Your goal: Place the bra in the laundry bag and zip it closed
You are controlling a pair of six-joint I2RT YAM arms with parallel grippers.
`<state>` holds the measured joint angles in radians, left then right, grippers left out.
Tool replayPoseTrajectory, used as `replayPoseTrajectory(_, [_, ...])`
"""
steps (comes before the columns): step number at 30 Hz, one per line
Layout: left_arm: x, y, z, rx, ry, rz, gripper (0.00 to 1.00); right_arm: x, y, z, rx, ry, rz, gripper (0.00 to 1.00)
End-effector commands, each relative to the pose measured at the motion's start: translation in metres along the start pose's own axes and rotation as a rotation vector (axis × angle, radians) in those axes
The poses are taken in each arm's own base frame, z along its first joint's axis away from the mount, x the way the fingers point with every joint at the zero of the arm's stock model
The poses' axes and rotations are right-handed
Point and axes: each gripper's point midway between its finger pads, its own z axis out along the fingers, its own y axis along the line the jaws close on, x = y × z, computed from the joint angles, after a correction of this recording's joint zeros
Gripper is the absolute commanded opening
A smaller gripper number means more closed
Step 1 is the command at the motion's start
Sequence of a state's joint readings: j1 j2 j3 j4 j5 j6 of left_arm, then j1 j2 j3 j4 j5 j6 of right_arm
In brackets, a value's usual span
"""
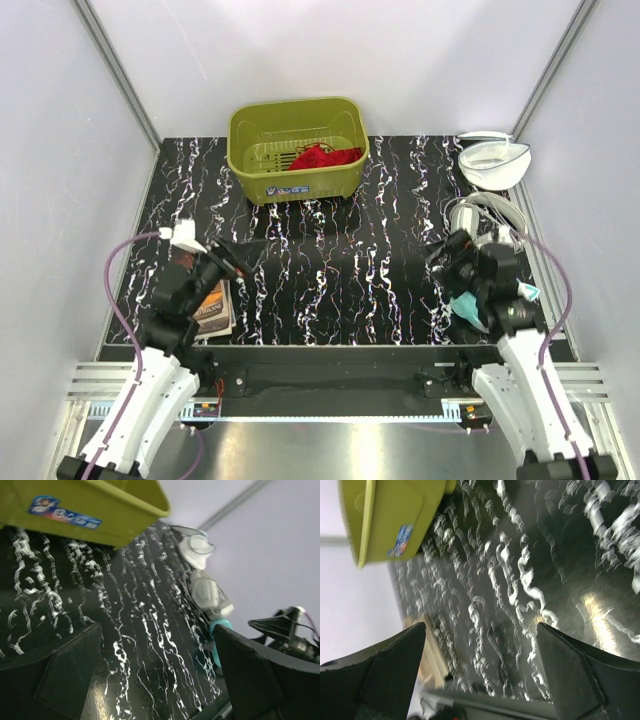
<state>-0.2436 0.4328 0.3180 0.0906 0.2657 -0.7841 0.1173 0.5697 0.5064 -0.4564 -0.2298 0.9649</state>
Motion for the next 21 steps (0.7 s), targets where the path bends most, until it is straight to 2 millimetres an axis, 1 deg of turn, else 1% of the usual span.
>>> replayPoseTrajectory(1, [-0.032,0.015,0.002,-0.240,-0.021,-0.026,0.99,-0.072,0.015,0.013,0.214,-0.170,-0.149,1.00])
replayPoseTrajectory(2, [-0.042,0.009,0.004,-0.255,-0.009,0.017,0.99,-0.084,0.018,0.017,0.247,-0.187,-0.181,1.00])
replayPoseTrajectory(3, [-0.040,0.012,0.003,-0.284,0.030,0.050,0.99,-0.114,0.040,0.015,0.261,-0.277,-0.201,1.00])
replayPoseTrajectory(4, [-0.040,0.008,0.003,-0.270,0.065,0.089,0.99,-0.125,0.032,0.035,0.341,-0.269,-0.217,1.00])
replayPoseTrajectory(5, [-0.048,-0.001,0.004,-0.247,0.085,0.172,0.99,-0.140,0.034,0.042,0.378,-0.302,-0.232,1.00])
replayPoseTrajectory(6, [-0.050,-0.003,0.003,-0.246,0.094,0.197,0.99,-0.176,0.062,0.039,0.370,-0.396,-0.228,1.00])
replayPoseTrajectory(7, [-0.061,-0.007,0.002,-0.255,0.065,0.214,0.99,-0.197,0.048,0.063,0.446,-0.397,-0.206,1.00])
replayPoseTrajectory(8, [-0.067,-0.007,-0.002,-0.282,0.040,0.200,0.99,-0.218,0.052,0.071,0.462,-0.431,-0.182,1.00])
replayPoseTrajectory(9, [-0.069,-0.002,-0.007,-0.323,0.029,0.178,0.99,-0.258,0.083,0.067,0.439,-0.537,-0.179,1.00])
replayPoseTrajectory(10, [-0.073,-0.001,-0.011,-0.347,0.003,0.166,0.99,-0.281,0.059,0.095,0.527,-0.540,-0.173,1.00])
replayPoseTrajectory(11, [-0.077,-0.006,-0.015,-0.333,-0.020,0.157,0.99,-0.301,0.060,0.103,0.554,-0.566,-0.204,1.00])
replayPoseTrajectory(12, [-0.080,-0.008,-0.015,-0.323,-0.033,0.168,0.99,-0.341,0.088,0.096,0.533,-0.680,-0.201,1.00])
replayPoseTrajectory(13, [-0.079,-0.012,-0.015,-0.301,-0.029,0.174,0.99,-0.351,0.056,0.129,0.620,-0.647,-0.199,1.00])
replayPoseTrajectory(14, [-0.077,-0.013,-0.014,-0.285,-0.011,0.196,0.99,-0.372,0.044,0.131,0.654,-0.677,-0.172,1.00])
replayPoseTrajectory(15, [-0.074,-0.014,-0.012,-0.271,0.012,0.202,0.99,-0.404,0.062,0.120,0.635,-0.767,-0.142,1.00])
replayPoseTrajectory(16, [-0.069,-0.022,-0.010,-0.227,0.051,0.230,0.99,-0.404,0.028,0.145,0.717,-0.722,-0.131,1.00])
replayPoseTrajectory(17, [-0.064,-0.021,-0.006,-0.222,0.089,0.234,0.99,-0.416,0.017,0.147,0.737,-0.727,-0.129,1.00])
replayPoseTrajectory(18, [-0.058,-0.022,-0.004,-0.209,0.127,0.236,0.99,-0.431,0.026,0.141,0.732,-0.760,-0.133,1.00])
replayPoseTrajectory(19, [-0.059,-0.022,-0.003,-0.207,0.141,0.248,0.99,-0.430,0.000,0.159,0.791,-0.734,-0.137,1.00])
replayPoseTrajectory(20, [-0.055,-0.019,0.002,-0.213,0.170,0.251,0.99,-0.434,-0.008,0.159,0.818,-0.733,-0.147,1.00])
replayPoseTrajectory(21, [-0.052,-0.019,0.003,-0.204,0.195,0.257,0.99,-0.442,-0.014,0.152,0.849,-0.751,-0.145,1.00])
